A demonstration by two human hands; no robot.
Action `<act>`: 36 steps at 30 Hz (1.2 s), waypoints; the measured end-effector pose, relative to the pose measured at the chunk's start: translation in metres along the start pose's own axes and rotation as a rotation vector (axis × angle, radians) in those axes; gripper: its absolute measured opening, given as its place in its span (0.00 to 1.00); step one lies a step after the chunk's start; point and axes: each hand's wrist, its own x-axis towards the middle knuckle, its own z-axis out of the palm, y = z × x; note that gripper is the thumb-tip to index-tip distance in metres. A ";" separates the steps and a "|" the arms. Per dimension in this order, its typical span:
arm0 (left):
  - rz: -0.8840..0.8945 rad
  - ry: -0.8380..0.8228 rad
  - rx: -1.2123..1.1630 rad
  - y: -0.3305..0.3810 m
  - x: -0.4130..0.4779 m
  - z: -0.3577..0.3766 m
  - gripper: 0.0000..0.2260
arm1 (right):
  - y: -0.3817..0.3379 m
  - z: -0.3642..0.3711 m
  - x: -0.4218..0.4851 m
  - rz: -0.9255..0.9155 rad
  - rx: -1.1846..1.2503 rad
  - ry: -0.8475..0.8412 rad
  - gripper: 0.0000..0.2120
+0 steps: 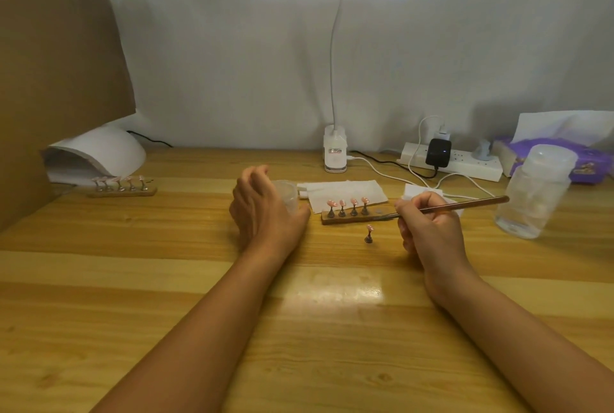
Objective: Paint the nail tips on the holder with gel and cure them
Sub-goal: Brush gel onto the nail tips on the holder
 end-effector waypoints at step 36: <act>0.339 -0.542 -0.305 0.034 -0.031 0.005 0.07 | -0.004 0.002 -0.003 -0.019 -0.059 -0.042 0.07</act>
